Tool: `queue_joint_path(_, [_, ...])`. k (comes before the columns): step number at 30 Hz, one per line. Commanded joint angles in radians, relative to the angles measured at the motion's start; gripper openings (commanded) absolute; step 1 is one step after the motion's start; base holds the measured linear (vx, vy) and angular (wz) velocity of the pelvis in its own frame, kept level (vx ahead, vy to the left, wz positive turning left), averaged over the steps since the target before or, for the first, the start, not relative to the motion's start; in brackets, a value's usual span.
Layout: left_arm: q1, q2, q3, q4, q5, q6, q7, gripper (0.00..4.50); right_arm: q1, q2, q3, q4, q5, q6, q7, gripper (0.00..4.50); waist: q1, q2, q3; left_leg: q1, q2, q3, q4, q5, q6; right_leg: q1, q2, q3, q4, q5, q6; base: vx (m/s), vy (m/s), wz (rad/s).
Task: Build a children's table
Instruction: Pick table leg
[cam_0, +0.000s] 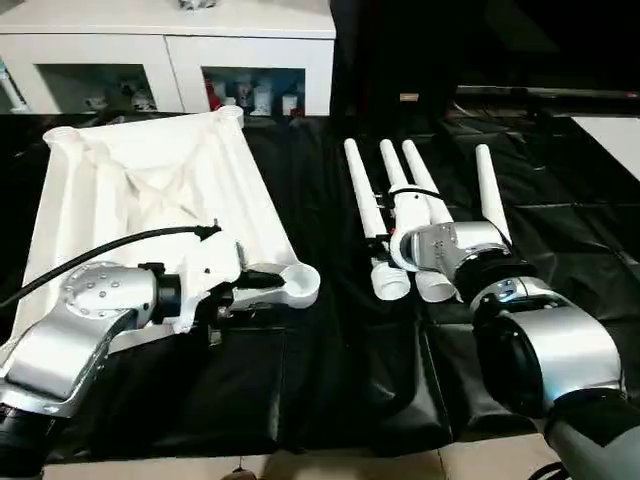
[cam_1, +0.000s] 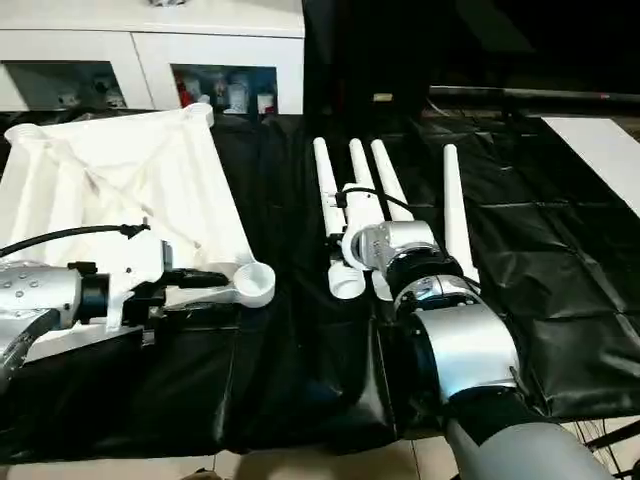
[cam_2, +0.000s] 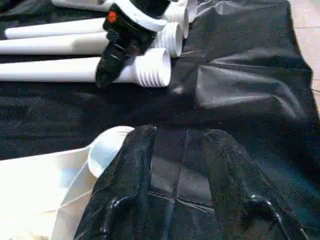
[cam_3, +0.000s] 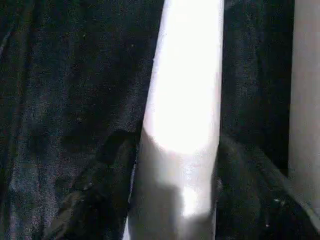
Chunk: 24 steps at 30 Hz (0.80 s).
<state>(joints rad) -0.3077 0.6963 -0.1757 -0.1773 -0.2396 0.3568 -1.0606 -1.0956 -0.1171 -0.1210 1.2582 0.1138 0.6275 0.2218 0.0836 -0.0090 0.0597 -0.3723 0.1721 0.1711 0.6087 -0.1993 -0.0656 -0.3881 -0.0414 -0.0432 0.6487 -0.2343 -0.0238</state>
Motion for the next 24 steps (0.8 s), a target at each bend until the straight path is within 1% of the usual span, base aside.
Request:
queue_joint_path(1, [-0.026,-0.007,-0.017,0.01,0.016,0.01,0.009,1.86,0.026,-0.01,0.003,0.028,-0.016,0.018,-0.001,2.24,0.001,0.021,-0.072,0.013,0.056,-0.009,-0.063,-0.056,-0.034,0.048,-0.093,0.051,-0.053,0.084,-0.252,0.0,0.0,0.0])
queue_joint_path(2, [-0.028,-0.008,-0.018,0.011,0.018,0.011,0.01,1.86,0.026,-0.011,0.004,0.028,-0.017,0.018,0.0,2.24,0.001,0.019,-0.071,0.013,0.055,-0.009,-0.063,-0.059,-0.034,0.048,-0.091,0.051,-0.053,0.084,-0.251,0.0,0.0,0.0])
queue_joint_path(3, [-0.039,-0.015,-0.025,0.02,0.021,0.012,0.011,1.86,0.025,-0.018,0.009,0.029,-0.026,0.019,0.005,2.1,-0.001,0.013,-0.071,0.013,0.056,-0.008,-0.064,-0.058,-0.034,0.048,-0.091,0.052,-0.053,0.084,-0.25,0.0,0.0,0.0])
queue_joint_path(4, [-0.044,-0.018,-0.028,0.024,0.022,0.012,0.013,1.86,0.025,-0.021,0.011,0.029,-0.029,0.02,0.008,2.05,0.001,0.011,-0.071,0.013,0.056,-0.009,-0.064,-0.056,-0.032,0.049,-0.092,0.051,-0.053,0.077,-0.249,0.0,0.0,0.0])
queue_joint_path(5, [-0.044,-0.018,-0.028,0.024,0.022,0.012,0.013,1.86,0.025,-0.021,0.011,0.029,-0.029,0.02,0.008,2.03,0.002,0.013,-0.072,0.013,0.055,-0.008,-0.063,-0.053,-0.031,0.048,-0.093,0.052,-0.053,0.075,-0.248,0.0,0.0,0.0])
queue_joint_path(6, [-0.052,-0.029,-0.034,0.034,0.031,0.007,0.024,1.86,0.026,-0.029,0.013,0.029,-0.032,0.02,0.014,2.0,0.002,0.001,-0.072,0.011,0.056,-0.007,-0.063,-0.04,-0.023,0.051,-0.093,0.052,-0.051,0.079,-0.247,0.0,0.0,0.0])
queue_joint_path(7, [-0.055,-0.034,-0.034,0.04,0.04,0.005,0.036,1.86,0.025,-0.031,0.013,0.029,-0.031,0.022,0.016,1.95,0.002,0.002,-0.072,0.011,0.057,-0.007,-0.063,-0.036,-0.02,0.05,-0.094,0.053,-0.052,0.074,-0.244,0.0,0.0,0.0])
queue_joint_path(8, [-0.058,-0.042,-0.032,0.043,0.046,0.006,0.051,1.86,0.024,-0.033,0.011,0.029,-0.03,0.025,0.016,1.95,0.002,0.001,-0.072,0.012,0.057,-0.007,-0.063,-0.036,-0.02,0.049,-0.095,0.052,-0.054,0.07,-0.242,0.0,0.0,0.0])
queue_joint_path(9, [-0.061,-0.052,-0.03,0.045,0.048,0.008,0.065,1.86,0.022,-0.035,0.011,0.028,-0.029,0.028,0.017,1.94,0.0,-0.005,-0.072,0.011,0.058,-0.007,-0.064,-0.031,-0.018,0.051,-0.095,0.052,-0.052,0.068,-0.24,0.0,0.0,0.0])
queue_joint_path(10, [-0.062,-0.06,-0.028,0.045,0.047,0.012,0.075,1.86,0.02,-0.036,0.011,0.029,-0.029,0.03,0.019,1.92,0.001,-0.002,-0.073,0.012,0.057,-0.007,-0.063,-0.029,-0.018,0.049,-0.095,0.052,-0.053,0.07,-0.238,0.0,0.0,0.0])
queue_joint_path(11, [-0.062,-0.062,-0.027,0.044,0.045,0.014,0.076,1.86,0.019,-0.036,0.011,0.029,-0.028,0.03,0.019,1.91,-0.002,-0.006,-0.072,0.011,0.057,-0.007,-0.063,-0.023,-0.017,0.05,-0.095,0.053,-0.052,0.077,-0.238,0.0,0.0,0.0])
queue_joint_path(13, [-0.058,-0.067,-0.024,0.04,0.039,0.016,0.079,1.86,0.017,-0.035,0.007,0.027,-0.025,0.032,0.016,1.89,-0.003,-0.006,-0.073,0.012,0.057,-0.007,-0.063,-0.016,-0.016,0.049,-0.094,0.052,-0.051,0.09,-0.238,0.0,0.0,0.0])
queue_joint_path(14, [-0.054,-0.071,-0.022,0.042,0.042,0.01,0.087,1.86,0.018,-0.034,0.002,0.026,-0.023,0.031,0.016,1.89,-0.004,-0.011,-0.073,0.013,0.057,-0.006,-0.063,-0.015,-0.014,0.049,-0.093,0.052,-0.052,0.094,-0.239,0.0,0.0,0.0])
queue_joint_path(16, [-0.05,-0.081,-0.015,0.051,0.055,-0.008,0.111,1.86,0.02,-0.038,-0.005,0.024,-0.018,0.026,0.022,1.88,-0.004,-0.013,-0.072,0.013,0.057,-0.006,-0.063,-0.021,-0.011,0.049,-0.094,0.053,-0.053,0.088,-0.241,0.0,0.0,0.0])
queue_joint_path(20, [-0.069,-0.122,0.013,0.082,0.095,-0.059,0.206,1.86,0.019,-0.048,-0.025,0.014,0.002,0.018,0.036,1.88,-0.003,-0.013,-0.072,0.013,0.058,-0.007,-0.063,-0.024,-0.009,0.051,-0.095,0.054,-0.054,0.091,-0.238,0.0,0.0,0.0])
queue_joint_path(21, [-0.079,-0.134,0.021,0.095,0.107,-0.07,0.237,1.86,0.016,-0.05,-0.033,0.009,0.01,0.019,0.04,1.88,-0.003,-0.016,-0.073,0.012,0.058,-0.008,-0.063,-0.019,-0.005,0.052,-0.095,0.053,-0.053,0.096,-0.238,0.0,0.0,0.0])
queue_joint_path(23, [-0.099,-0.159,0.043,0.119,0.113,-0.071,0.288,1.86,0.012,-0.053,-0.045,-0.005,0.025,0.014,0.055,1.88,-0.003,-0.016,-0.074,0.012,0.058,-0.008,-0.061,-0.004,0.001,0.052,-0.095,0.053,-0.051,0.115,-0.24,0.0,0.0,0.0])
queue_joint_path(24, [-0.108,-0.17,0.054,0.129,0.109,-0.065,0.308,1.86,0.01,-0.054,-0.05,-0.012,0.03,0.01,0.064,1.88,-0.003,-0.014,-0.075,0.014,0.056,-0.007,-0.06,0.002,0.005,0.051,-0.093,0.052,-0.05,0.135,-0.246,0.0,0.0,0.0])
